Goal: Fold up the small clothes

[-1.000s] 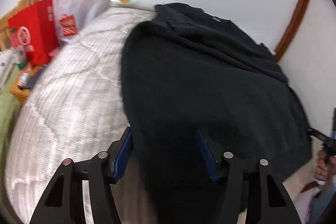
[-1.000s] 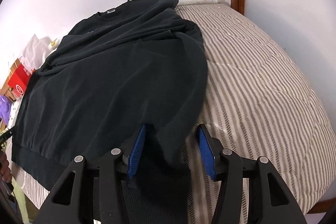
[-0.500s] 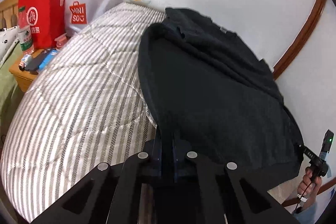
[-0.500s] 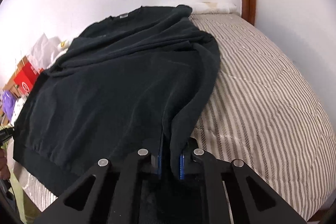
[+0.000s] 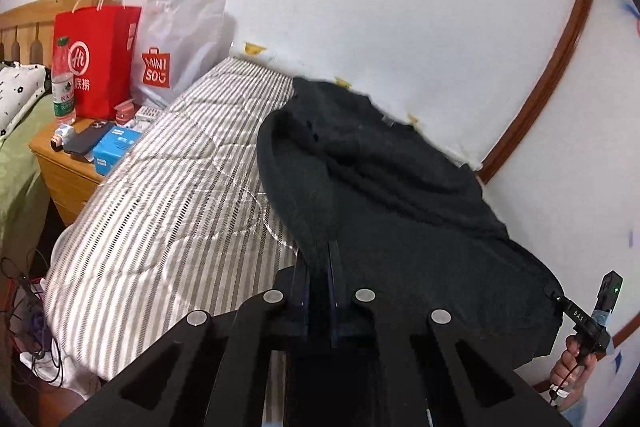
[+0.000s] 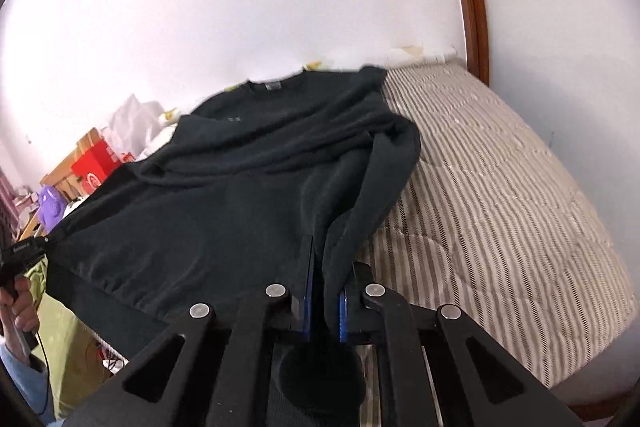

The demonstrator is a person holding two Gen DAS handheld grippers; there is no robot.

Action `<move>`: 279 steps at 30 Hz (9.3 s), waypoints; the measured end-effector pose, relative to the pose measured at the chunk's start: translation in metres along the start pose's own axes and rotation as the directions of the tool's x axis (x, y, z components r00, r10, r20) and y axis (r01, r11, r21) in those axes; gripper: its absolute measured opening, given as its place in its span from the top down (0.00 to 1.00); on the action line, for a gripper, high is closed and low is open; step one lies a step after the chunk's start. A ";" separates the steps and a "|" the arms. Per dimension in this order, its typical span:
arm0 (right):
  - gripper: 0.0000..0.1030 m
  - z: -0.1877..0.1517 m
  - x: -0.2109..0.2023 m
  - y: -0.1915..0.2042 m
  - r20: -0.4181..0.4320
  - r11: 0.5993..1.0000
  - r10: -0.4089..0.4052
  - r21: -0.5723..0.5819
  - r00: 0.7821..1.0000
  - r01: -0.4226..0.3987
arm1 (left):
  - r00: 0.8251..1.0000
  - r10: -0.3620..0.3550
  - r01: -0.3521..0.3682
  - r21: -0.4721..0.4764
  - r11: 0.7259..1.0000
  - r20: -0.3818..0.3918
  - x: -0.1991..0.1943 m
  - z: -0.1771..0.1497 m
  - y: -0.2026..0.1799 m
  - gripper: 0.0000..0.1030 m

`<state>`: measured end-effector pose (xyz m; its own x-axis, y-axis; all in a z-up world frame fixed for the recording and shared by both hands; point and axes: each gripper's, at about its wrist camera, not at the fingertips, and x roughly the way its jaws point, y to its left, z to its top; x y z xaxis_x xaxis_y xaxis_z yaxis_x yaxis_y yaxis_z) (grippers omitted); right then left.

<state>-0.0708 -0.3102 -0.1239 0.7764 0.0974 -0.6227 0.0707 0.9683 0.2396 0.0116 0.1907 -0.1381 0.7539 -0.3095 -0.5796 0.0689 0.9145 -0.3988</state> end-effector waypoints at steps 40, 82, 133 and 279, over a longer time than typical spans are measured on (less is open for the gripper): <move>0.91 0.154 0.091 -0.018 0.114 0.999 0.023 0.035 0.993 -0.027 | 0.990 0.096 -0.106 0.098 0.989 0.108 0.122 0.145 -0.037 0.93; 0.47 0.143 0.171 -0.021 -0.062 0.962 -0.268 -0.064 0.961 0.265 | 0.975 0.199 -0.182 0.159 0.970 -0.099 0.192 0.136 -0.019 0.48; 0.90 0.211 0.299 0.007 -0.225 0.980 -0.195 0.003 0.955 0.200 | 0.988 0.111 -0.089 0.196 0.977 -0.103 0.298 0.181 -0.048 0.45; 0.51 0.093 0.069 0.014 -0.068 0.984 -0.169 -0.068 0.983 0.165 | 0.958 -0.117 0.208 0.351 0.913 -0.263 0.251 0.033 -0.254 0.77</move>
<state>0.0417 -0.3111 -0.0942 0.7089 -0.0524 -0.7034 0.1547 0.9845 0.0826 0.2051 -0.1109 -0.1589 0.5424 -0.4718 -0.6952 0.4487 0.8622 -0.2350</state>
